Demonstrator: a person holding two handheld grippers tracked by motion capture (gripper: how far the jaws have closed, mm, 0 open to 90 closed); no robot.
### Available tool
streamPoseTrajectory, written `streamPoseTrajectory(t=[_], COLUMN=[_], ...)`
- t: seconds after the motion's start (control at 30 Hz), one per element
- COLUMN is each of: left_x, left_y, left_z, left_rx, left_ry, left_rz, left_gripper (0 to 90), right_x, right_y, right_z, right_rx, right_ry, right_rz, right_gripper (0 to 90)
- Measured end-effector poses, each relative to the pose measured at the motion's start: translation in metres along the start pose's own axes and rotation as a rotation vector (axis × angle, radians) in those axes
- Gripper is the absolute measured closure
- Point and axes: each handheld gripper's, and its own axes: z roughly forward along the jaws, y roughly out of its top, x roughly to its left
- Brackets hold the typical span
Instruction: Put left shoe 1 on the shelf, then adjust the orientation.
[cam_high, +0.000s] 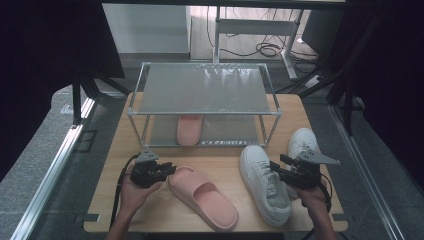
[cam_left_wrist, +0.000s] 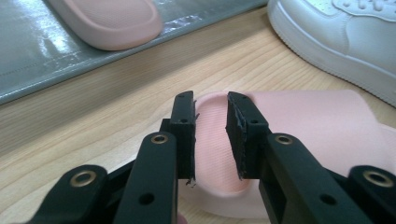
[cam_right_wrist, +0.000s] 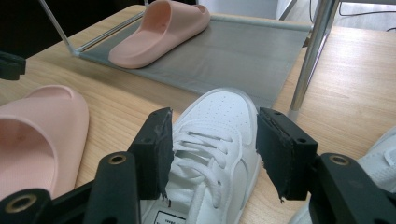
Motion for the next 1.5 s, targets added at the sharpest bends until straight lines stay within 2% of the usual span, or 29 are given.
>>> streamPoseTrajectory(t=[0.13, 0.2, 0.33, 0.67, 0.73, 0.97, 1.17, 1.3, 1.5], left_x=[-0.008, -0.013, -0.018, -0.029, -0.033, -0.047, -0.060, -0.071, -0.085], left_y=[0.003, 0.005, 0.006, 0.009, 0.009, 0.013, 0.014, 0.013, 0.004], left_z=[-0.003, -0.004, -0.003, 0.004, 0.003, 0.000, 0.005, 0.007, 0.014], left_rx=[-0.012, -0.003, -0.005, 0.003, -0.005, -0.036, -0.017, -0.025, 0.022], left_ry=[-0.022, -0.047, -0.071, -0.130, -0.128, -0.164, -0.206, -0.221, -0.240], left_rz=[0.009, 0.022, 0.028, 0.046, 0.048, 0.065, 0.087, 0.106, 0.140], left_gripper=[71.5, 75.3, 81.1, 86.5, 86.6, 88.2, 89.7, 90.0, 90.0], right_x=[0.000, 0.000, 0.000, 0.000, 0.000, 0.001, 0.000, 0.000, -0.001], right_y=[0.000, 0.000, -0.001, -0.001, -0.001, -0.001, -0.002, -0.002, -0.001], right_z=[-0.001, -0.001, 0.000, -0.002, -0.002, -0.001, 0.000, 0.000, -0.003], right_rx=[-0.002, -0.004, 0.001, 0.000, 0.000, 0.001, 0.004, 0.005, -0.004], right_ry=[-0.001, -0.001, -0.003, -0.008, -0.007, -0.004, -0.004, -0.004, -0.008], right_rz=[0.003, 0.000, 0.002, 0.003, 0.002, -0.002, 0.000, 0.000, 0.003], right_gripper=[46.9, 46.9, 46.9, 46.9, 46.9, 46.9, 46.9, 46.9, 46.9])
